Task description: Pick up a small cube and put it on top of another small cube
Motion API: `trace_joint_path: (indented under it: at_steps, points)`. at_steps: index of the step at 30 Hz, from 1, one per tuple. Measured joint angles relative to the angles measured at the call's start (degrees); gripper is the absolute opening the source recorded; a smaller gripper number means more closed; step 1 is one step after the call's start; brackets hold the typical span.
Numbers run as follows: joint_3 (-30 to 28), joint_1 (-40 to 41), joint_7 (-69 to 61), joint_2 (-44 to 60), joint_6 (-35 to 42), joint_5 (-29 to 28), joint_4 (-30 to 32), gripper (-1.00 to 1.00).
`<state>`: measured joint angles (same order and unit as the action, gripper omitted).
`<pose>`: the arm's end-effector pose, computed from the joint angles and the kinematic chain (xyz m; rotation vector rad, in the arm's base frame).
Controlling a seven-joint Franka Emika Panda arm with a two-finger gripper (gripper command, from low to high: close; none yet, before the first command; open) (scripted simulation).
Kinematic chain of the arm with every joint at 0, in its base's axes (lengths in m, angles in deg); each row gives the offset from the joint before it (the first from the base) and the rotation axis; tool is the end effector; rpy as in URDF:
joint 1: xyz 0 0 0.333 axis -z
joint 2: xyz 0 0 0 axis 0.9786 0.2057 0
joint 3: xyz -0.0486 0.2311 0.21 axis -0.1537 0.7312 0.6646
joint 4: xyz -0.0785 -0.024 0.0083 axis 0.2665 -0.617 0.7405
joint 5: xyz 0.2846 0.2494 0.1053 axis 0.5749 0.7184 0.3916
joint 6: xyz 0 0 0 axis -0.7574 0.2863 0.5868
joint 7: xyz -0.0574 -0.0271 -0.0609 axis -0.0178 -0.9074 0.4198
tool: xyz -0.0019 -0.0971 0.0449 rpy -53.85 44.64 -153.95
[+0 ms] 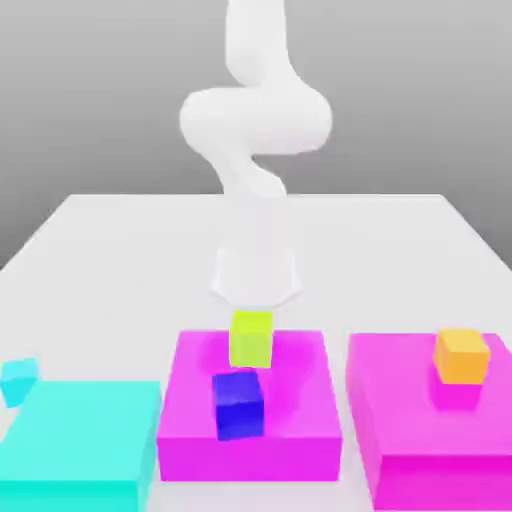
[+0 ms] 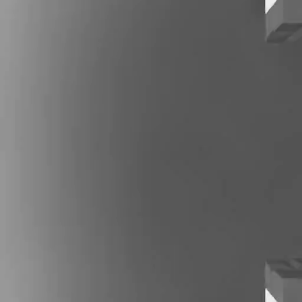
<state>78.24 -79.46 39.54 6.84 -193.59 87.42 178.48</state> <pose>0.3748 -0.0274 0.6780 -2.4950 0.9971 -0.9517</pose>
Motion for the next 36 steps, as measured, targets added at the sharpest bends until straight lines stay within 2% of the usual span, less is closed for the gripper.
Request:
trace_joint_path:
  at_steps: [11, 21, 27, 32, 36]
  points:
    - [-18.6, -4.8, -25.7, 18.7, -7.5, 5.7, 4.1, 0.0]
    - [-31.9, -4.9, -52.8, 36.7, -13.7, 16.7, 7.6, 0.0]
    - [-33.3, 1.3, -69.0, 47.7, -17.2, 23.1, 9.6, 0.0]
    - [-33.7, 7.0, -79.4, 55.5, -21.0, 24.1, 11.6, 0.0]
    - [-29.5, 12.0, -86.2, 61.7, -24.6, 29.7, 10.7, 0.0]
